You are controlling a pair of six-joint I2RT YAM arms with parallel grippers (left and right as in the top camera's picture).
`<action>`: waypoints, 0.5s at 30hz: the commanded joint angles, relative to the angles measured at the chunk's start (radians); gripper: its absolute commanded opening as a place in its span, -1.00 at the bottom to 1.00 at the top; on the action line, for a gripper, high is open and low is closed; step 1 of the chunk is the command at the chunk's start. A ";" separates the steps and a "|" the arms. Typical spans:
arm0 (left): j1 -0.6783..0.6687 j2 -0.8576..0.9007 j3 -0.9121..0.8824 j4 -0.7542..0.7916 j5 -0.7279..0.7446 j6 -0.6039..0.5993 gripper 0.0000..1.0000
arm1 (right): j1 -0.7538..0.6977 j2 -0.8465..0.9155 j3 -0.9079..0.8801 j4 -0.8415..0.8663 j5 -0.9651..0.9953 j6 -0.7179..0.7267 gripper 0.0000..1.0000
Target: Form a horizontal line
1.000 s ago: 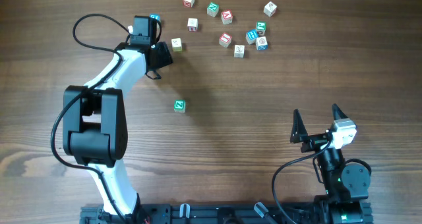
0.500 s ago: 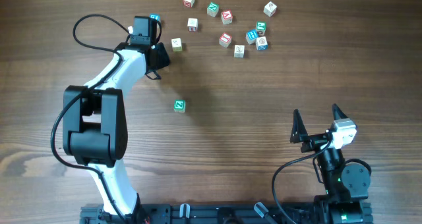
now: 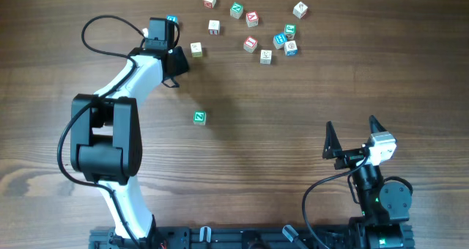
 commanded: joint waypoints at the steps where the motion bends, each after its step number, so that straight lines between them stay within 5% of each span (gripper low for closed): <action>1: 0.006 0.019 -0.009 0.013 -0.010 0.005 -0.36 | -0.004 -0.008 -0.001 0.006 -0.012 -0.009 0.99; 11: 0.006 -0.127 -0.009 -0.107 -0.010 0.036 -0.54 | -0.004 -0.008 -0.001 0.006 -0.012 -0.009 0.99; 15: 0.004 -0.283 -0.009 -0.289 0.031 0.035 -0.55 | -0.004 -0.008 -0.001 0.006 -0.012 -0.009 1.00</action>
